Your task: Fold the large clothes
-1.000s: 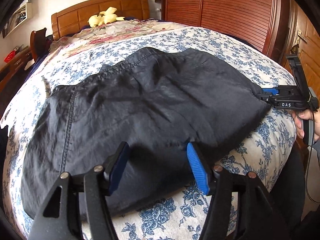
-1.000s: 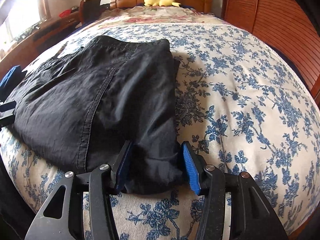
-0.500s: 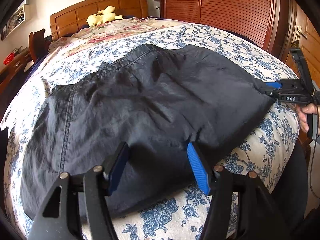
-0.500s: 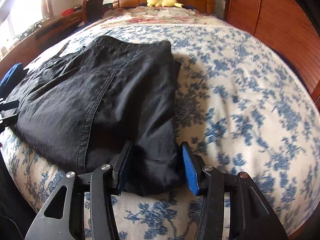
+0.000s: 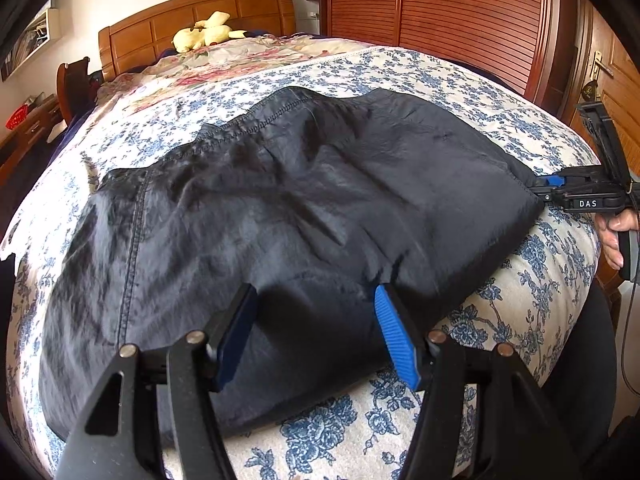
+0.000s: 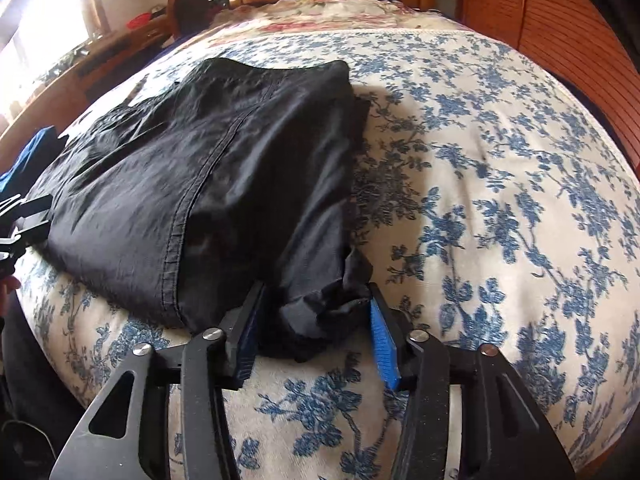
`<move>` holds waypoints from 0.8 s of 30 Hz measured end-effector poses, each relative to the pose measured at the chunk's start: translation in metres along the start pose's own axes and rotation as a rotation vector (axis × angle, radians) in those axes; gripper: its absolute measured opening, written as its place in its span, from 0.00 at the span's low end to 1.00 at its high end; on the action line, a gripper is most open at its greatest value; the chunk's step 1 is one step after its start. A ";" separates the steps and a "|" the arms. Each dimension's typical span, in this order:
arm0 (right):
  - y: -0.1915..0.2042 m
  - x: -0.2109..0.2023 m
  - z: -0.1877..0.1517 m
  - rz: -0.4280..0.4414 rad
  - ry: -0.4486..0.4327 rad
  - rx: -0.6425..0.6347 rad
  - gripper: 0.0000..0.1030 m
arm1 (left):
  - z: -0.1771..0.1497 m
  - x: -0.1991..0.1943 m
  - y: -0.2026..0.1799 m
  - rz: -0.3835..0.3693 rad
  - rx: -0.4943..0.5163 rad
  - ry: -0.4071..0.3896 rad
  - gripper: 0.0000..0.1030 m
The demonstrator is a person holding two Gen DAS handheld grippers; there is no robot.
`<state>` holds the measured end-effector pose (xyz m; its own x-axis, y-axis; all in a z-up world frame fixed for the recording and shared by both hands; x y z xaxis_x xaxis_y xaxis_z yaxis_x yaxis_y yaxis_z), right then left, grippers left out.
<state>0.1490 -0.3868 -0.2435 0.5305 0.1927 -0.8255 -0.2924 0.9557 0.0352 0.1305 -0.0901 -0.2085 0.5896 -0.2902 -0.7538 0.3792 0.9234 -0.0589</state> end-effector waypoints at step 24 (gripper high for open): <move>0.104 -0.106 0.156 0.174 -0.384 -0.137 0.05 | 0.027 -0.103 0.039 0.060 -0.005 -0.163 0.59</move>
Point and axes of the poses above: each gripper's, at about its wrist camera, not at the fingertips, and x roughly the way its jaws point, y to its left, z to its top, the point moved 7 cm from there along x, roughly the way its jaws point, and after that the axes turned 4 degrees about -x, right-handed, at the moved point
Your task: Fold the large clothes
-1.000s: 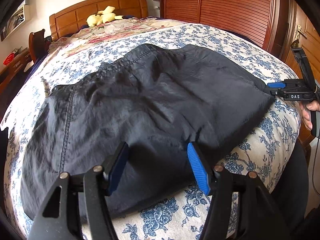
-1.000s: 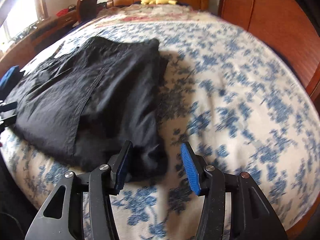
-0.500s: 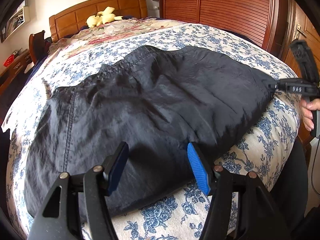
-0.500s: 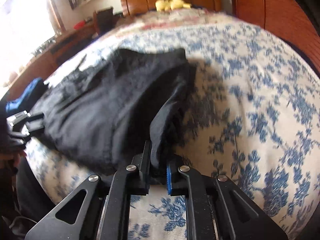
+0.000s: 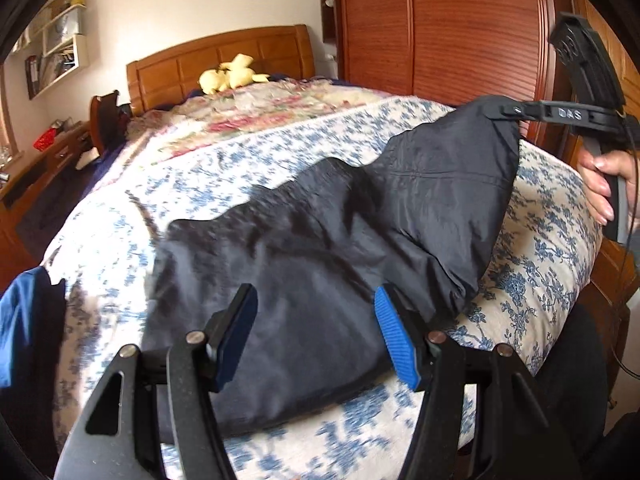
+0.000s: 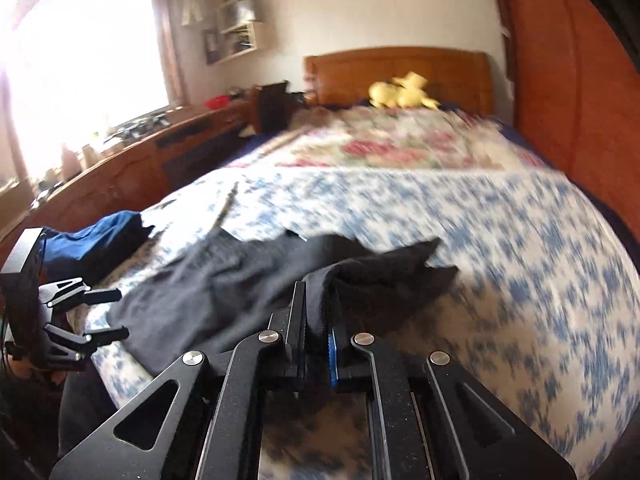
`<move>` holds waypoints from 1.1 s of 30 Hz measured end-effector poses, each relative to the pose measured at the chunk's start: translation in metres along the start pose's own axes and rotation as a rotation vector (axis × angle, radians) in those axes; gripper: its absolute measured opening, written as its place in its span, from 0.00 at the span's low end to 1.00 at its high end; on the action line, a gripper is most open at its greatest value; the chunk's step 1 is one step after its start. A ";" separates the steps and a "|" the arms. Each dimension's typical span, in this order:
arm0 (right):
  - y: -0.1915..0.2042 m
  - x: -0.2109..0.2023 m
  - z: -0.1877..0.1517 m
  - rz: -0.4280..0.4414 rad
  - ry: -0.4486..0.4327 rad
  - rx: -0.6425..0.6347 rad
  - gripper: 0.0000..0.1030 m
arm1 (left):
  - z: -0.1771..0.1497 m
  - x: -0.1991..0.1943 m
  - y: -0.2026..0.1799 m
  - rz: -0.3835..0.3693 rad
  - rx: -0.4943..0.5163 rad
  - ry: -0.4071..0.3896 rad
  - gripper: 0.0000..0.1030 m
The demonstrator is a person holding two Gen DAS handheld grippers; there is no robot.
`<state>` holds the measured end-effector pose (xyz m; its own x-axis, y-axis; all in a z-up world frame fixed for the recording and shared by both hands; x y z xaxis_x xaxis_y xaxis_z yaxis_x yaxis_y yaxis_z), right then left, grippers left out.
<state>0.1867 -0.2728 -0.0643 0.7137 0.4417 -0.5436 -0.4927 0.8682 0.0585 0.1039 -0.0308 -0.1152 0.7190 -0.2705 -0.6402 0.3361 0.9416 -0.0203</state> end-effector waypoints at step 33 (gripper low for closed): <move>0.137 0.083 -0.001 0.096 0.131 -0.166 0.33 | -0.033 -0.059 0.092 0.115 -0.138 -0.056 0.59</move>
Point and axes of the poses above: each gripper's, at about its wrist camera, not at the fingertips, and x roughly the way its jaws point, y to its left, z to its top, the point moved 7 cm from there along x, roughly the way its jaws point, and after that the axes turned 4 degrees about -x, right-handed, at the moved point
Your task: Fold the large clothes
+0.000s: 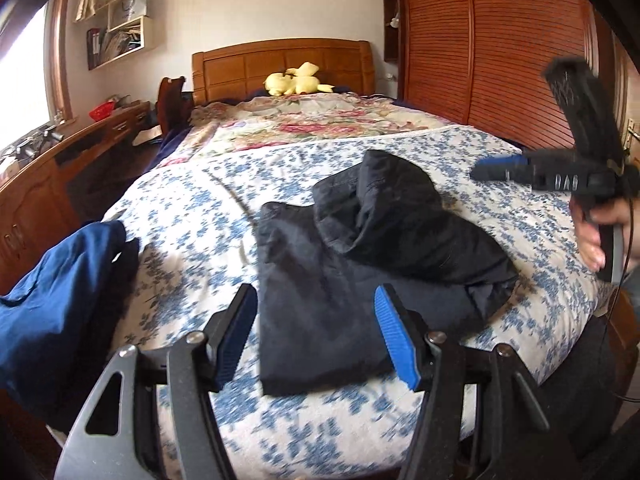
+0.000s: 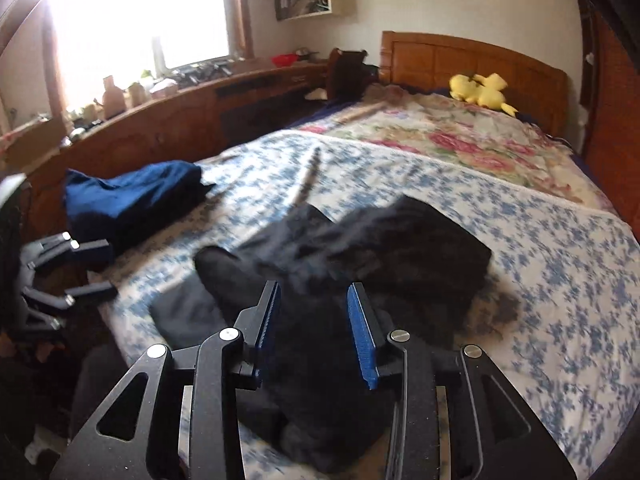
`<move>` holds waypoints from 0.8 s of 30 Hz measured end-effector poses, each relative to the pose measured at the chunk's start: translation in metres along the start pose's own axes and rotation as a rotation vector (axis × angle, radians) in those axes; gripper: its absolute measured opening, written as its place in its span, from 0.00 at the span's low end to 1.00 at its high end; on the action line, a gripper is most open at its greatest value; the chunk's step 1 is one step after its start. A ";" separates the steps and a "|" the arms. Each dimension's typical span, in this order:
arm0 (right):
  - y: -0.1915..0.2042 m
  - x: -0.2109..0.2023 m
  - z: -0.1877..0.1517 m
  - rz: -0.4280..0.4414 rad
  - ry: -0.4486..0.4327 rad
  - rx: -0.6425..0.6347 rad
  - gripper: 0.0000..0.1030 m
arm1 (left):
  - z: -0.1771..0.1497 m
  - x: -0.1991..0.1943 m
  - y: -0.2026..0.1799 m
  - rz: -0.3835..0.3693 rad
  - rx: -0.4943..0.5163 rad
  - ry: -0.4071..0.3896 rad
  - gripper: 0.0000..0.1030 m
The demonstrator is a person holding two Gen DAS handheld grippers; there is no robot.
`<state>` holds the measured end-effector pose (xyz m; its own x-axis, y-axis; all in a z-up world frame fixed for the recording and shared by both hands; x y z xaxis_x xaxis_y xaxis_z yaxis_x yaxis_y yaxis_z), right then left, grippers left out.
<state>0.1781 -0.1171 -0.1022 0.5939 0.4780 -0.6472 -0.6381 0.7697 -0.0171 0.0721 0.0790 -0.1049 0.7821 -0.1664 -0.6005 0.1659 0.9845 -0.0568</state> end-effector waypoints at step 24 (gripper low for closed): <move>-0.010 0.035 -0.099 0.063 0.069 0.140 0.34 | 0.029 0.072 -0.034 -0.005 0.005 0.062 0.59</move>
Point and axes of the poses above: each gripper's, at about its wrist camera, not at the fingertips, and x roughly the way its jaws point, y to its left, z to its top, the point moved 7 cm from there along x, roughly the way its jaws point, and after that the axes turned 4 degrees about -x, right-handed, at the moved point
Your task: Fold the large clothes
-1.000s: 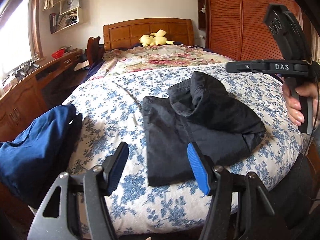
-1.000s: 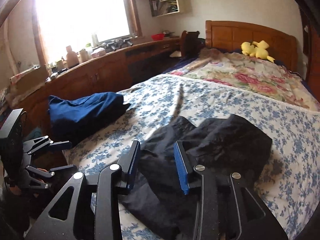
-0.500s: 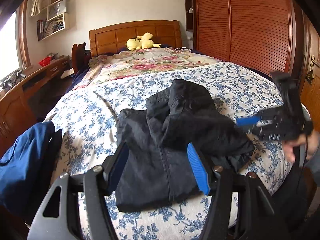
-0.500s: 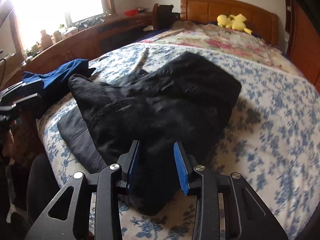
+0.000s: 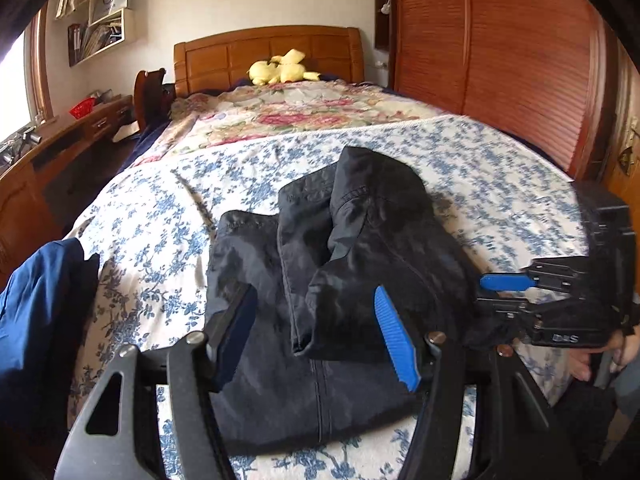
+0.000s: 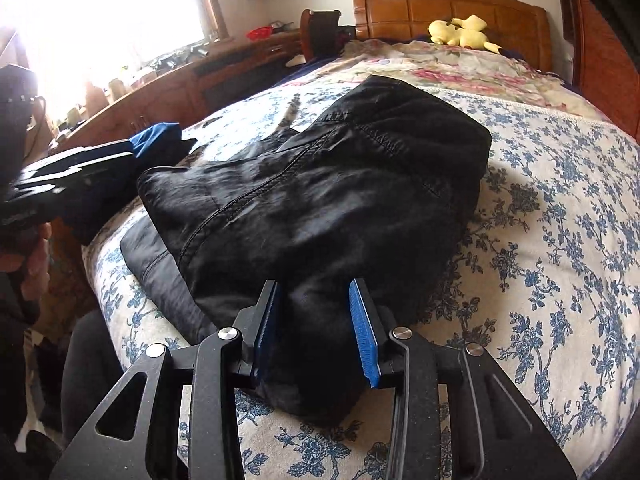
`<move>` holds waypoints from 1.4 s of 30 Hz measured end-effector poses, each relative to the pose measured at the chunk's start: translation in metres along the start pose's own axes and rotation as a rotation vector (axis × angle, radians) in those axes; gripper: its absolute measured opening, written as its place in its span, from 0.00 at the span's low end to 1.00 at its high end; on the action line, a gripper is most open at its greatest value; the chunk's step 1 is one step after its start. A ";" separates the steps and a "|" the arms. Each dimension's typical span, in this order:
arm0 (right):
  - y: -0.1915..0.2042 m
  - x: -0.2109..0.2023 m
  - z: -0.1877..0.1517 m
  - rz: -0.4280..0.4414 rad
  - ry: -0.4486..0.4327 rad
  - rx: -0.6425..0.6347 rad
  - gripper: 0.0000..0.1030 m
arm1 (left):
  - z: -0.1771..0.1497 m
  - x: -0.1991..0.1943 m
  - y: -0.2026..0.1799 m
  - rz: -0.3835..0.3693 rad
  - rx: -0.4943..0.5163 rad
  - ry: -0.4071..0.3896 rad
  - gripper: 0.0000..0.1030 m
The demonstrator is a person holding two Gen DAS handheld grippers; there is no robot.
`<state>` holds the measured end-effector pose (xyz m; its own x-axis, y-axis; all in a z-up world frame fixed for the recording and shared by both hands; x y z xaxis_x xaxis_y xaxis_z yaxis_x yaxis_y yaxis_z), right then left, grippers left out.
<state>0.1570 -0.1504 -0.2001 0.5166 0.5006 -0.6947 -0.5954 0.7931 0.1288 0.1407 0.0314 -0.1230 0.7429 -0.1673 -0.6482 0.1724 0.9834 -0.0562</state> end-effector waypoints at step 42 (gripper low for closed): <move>0.017 -0.010 0.041 -0.027 0.022 -0.144 0.35 | 0.017 -0.062 0.030 -0.056 -0.088 -0.143 0.04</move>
<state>0.1667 -0.1275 -0.1622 0.5207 0.4712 -0.7120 -0.6644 0.7473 0.0086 0.1109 0.0702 -0.0722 0.8191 -0.2240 -0.5281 0.1637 0.9736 -0.1590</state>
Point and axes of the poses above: each gripper's, at about its wrist camera, not at the fingertips, and x roughly the way its jaws point, y to its left, z to its top, the point moved 7 cm from there along x, roughly the way its jaws point, and after that the axes turned 4 degrees about -x, right-handed, at the moved point
